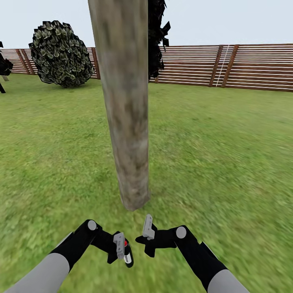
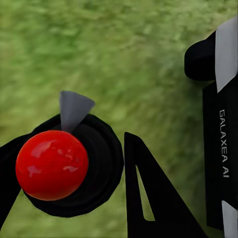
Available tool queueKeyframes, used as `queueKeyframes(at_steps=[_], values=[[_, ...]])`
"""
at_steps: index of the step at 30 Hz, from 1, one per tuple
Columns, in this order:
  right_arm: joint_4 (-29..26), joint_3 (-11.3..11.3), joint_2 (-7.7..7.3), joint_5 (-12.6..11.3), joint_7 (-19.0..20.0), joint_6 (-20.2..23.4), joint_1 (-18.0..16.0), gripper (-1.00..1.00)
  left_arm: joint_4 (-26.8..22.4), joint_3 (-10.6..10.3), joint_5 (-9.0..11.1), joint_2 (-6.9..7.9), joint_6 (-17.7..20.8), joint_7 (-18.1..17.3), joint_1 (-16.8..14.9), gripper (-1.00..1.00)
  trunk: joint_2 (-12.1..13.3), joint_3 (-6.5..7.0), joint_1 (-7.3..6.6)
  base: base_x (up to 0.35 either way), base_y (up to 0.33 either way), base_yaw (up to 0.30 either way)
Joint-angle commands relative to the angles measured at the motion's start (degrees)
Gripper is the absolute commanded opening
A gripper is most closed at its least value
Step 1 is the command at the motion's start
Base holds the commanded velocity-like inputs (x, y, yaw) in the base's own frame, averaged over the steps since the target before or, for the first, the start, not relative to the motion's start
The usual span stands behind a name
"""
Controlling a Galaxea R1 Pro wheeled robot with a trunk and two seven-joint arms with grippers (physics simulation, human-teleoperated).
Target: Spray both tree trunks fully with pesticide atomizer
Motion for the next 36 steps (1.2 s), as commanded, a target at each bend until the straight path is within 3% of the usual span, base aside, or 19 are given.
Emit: queueKeyframes(at_steps=[1, 16, 36], values=[[-0.07, -0.05, 0.02, 0.52, 0.13, -0.25, -0.02, -1.00, -0.08, -0.16, -0.14, -0.09, -0.28, -0.05, -0.02, -1.00, -0.02, -0.05, -0.01, 0.000, 0.000, 0.000], [-0.08, -0.05, 0.02, 0.52, 0.13, -0.25, -0.02, -1.00, -0.16, -0.17, 2.00, -0.77, -0.36, -0.05, -0.16, -1.00, -0.02, -0.05, -0.01, 0.000, 0.000, 0.000], [-0.08, -0.05, 0.02, 0.52, 0.13, -0.25, -0.02, -1.00, -0.17, -0.16, 2.17, -1.17, -0.55, -2.07, -0.38, -1.00, -0.02, -0.05, -0.01, 0.000, 0.000, 0.000]])
